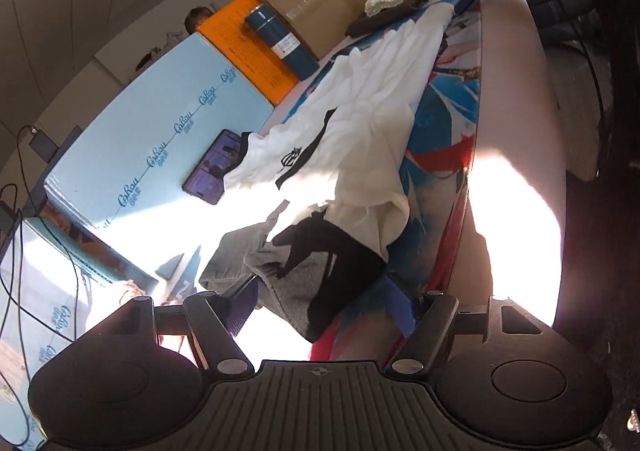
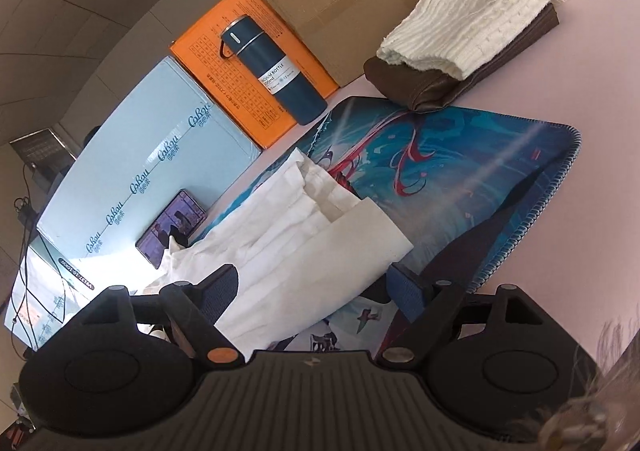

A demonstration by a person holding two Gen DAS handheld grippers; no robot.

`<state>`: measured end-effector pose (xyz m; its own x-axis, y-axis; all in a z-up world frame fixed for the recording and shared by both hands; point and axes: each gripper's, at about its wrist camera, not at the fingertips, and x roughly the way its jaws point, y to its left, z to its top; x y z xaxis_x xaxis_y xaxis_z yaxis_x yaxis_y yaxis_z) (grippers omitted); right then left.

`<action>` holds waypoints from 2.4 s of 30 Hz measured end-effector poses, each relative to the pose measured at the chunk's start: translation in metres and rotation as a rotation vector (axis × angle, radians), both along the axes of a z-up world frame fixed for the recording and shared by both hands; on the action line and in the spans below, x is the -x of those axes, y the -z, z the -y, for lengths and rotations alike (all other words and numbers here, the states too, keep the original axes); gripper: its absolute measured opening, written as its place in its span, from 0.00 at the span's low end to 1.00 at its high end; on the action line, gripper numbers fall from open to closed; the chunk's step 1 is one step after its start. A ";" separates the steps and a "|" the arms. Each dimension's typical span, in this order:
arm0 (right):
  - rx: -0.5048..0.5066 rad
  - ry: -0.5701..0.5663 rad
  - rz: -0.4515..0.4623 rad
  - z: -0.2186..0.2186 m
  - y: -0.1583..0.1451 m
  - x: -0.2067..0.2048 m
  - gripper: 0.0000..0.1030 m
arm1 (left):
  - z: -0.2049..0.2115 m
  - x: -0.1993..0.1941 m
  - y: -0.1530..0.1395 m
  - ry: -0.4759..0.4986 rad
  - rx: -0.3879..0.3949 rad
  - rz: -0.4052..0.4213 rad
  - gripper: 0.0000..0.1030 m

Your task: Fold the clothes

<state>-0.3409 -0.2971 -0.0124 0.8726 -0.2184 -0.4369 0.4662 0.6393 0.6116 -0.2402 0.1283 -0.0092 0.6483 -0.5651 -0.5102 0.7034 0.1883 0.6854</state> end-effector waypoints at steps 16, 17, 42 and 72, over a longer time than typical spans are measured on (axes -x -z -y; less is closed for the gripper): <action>0.281 0.152 0.019 -0.038 -0.001 -0.010 0.07 | -0.005 0.000 -0.002 0.145 -0.002 0.111 0.04; 0.301 0.151 0.034 -0.042 -0.008 -0.007 0.07 | -0.010 0.002 -0.008 0.135 0.027 0.114 0.03; 0.141 0.230 0.006 -0.027 0.016 -0.006 0.34 | 0.020 -0.001 0.021 0.142 -0.037 0.165 0.48; 0.528 0.209 0.058 -0.058 -0.021 0.002 0.69 | -0.067 0.013 -0.012 -0.334 0.581 -0.090 0.82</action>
<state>-0.3434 -0.2387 0.0083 0.8069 -0.5643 -0.1746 0.5905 0.7631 0.2626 -0.2532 0.1956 0.0029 0.8052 -0.5407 -0.2436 0.5929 0.7259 0.3486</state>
